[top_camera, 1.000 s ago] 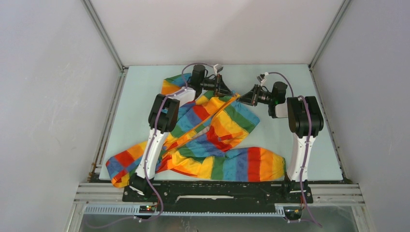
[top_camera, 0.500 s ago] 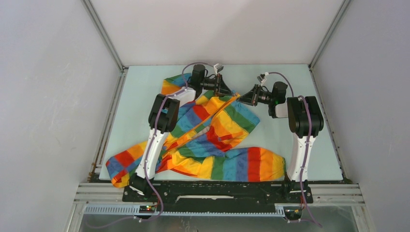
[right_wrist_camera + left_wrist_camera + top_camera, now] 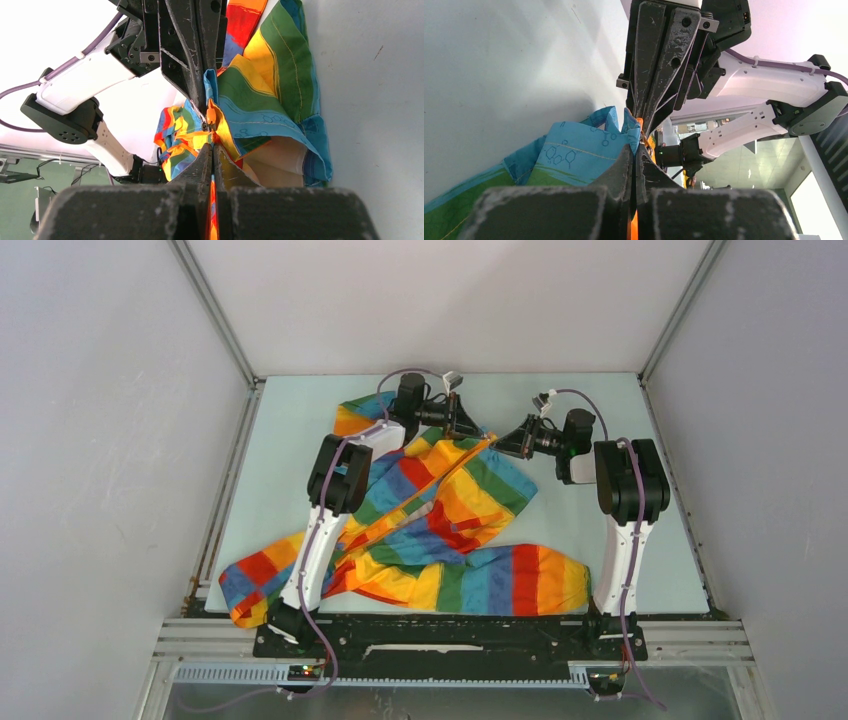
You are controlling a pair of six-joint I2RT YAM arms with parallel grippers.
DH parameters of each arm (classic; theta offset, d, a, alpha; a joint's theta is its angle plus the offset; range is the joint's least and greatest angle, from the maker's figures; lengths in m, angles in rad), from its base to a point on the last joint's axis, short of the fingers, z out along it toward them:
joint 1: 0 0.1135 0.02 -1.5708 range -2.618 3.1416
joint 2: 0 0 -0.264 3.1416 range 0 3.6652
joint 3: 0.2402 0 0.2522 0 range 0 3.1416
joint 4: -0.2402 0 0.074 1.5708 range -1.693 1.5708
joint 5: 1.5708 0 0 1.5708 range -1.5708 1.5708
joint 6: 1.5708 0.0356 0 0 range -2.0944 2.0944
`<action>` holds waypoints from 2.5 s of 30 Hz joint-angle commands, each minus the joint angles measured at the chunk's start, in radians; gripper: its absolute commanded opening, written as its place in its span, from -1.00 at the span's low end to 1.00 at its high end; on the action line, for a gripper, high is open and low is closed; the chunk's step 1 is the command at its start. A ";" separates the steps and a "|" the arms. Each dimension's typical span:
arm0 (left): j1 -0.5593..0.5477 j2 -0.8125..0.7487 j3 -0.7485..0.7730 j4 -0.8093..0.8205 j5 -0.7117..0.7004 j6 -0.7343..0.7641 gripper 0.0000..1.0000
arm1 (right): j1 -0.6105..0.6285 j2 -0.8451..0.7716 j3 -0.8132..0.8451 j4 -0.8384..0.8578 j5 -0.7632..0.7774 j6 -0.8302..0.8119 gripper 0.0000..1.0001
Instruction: Zip up the jacket
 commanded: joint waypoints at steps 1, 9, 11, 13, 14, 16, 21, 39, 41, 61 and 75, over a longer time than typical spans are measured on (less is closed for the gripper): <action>-0.013 -0.019 0.021 0.031 0.043 -0.004 -1.00 | -0.005 0.001 0.027 0.040 -0.014 0.008 -1.00; -0.017 -0.026 0.021 0.000 0.054 0.031 -1.00 | -0.005 0.003 0.033 0.047 -0.033 0.021 -1.00; -0.017 -0.028 0.024 -0.027 0.056 0.056 -1.00 | -0.007 0.003 0.036 0.047 -0.037 0.023 -1.00; -0.017 -0.028 0.030 -0.061 0.055 0.082 -1.00 | -0.008 0.002 0.041 0.046 -0.044 0.023 -1.00; -0.017 -0.028 0.032 -0.071 0.056 0.091 -1.00 | -0.008 0.001 0.043 0.042 -0.046 0.022 -1.00; -0.017 -0.031 0.029 -0.081 0.059 0.099 -1.00 | -0.010 -0.001 0.050 0.030 -0.052 0.016 -1.00; -0.017 -0.037 0.024 -0.083 0.068 0.110 -1.00 | -0.012 0.003 0.064 0.008 -0.067 0.007 -1.00; -0.019 -0.069 -0.019 -0.024 0.079 0.110 -1.00 | -0.023 0.053 0.115 -0.080 -0.065 0.025 -1.00; -0.020 -0.072 -0.023 -0.021 0.079 0.112 -1.00 | -0.023 0.061 0.120 -0.063 -0.069 0.042 -1.00; -0.028 -0.057 -0.047 0.181 0.135 -0.058 -1.00 | -0.027 0.018 0.135 -0.102 -0.111 -0.055 -1.00; -0.036 0.178 0.229 0.967 0.193 -0.870 -1.00 | -0.001 -0.038 0.087 -0.146 -0.087 -0.137 -1.00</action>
